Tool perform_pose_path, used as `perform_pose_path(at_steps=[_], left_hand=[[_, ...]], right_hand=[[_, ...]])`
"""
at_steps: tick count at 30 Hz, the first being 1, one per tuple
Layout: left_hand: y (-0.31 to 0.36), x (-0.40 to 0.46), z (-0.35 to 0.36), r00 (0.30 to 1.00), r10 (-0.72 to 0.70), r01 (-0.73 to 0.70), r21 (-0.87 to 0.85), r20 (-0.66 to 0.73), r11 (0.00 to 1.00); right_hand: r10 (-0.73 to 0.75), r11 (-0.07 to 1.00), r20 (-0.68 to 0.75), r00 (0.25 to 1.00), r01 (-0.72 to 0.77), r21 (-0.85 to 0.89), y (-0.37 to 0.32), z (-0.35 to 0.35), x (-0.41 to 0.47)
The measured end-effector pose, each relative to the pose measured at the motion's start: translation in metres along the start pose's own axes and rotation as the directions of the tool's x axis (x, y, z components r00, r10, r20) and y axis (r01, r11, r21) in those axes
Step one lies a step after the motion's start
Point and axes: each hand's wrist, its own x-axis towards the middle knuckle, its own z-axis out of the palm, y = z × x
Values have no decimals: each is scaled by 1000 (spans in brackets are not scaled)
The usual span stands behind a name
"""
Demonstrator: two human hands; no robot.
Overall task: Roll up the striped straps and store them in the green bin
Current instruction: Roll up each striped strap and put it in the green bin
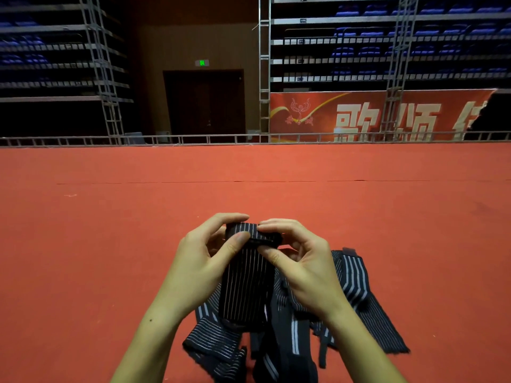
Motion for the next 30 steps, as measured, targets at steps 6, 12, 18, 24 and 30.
perform_pose_path(at_steps=[6, 12, 18, 24, 30], left_hand=[[3, 1, 4, 999, -5, -3, -143, -54, 990], [5, 1, 8, 993, 35, -50, -136, -112, 989], [3, 2, 4, 998, 7, -15, -124, -64, 992], [3, 5, 3, 987, -144, 127, -196, -76, 972], [-1, 6, 5, 983, -141, 119, -184, -114, 976]], right_hand=[[73, 995, -5, 997, -73, 62, -2, 2, -4], [99, 995, 42, 994, -98, -23, -4, 4, -8], [77, 997, 1, 997, -77, 30, 0, 7, -4], [73, 992, -7, 997, -72, 108, 0, 7, -2], [65, 993, 4, 998, -65, 94, -1, 8, -2]])
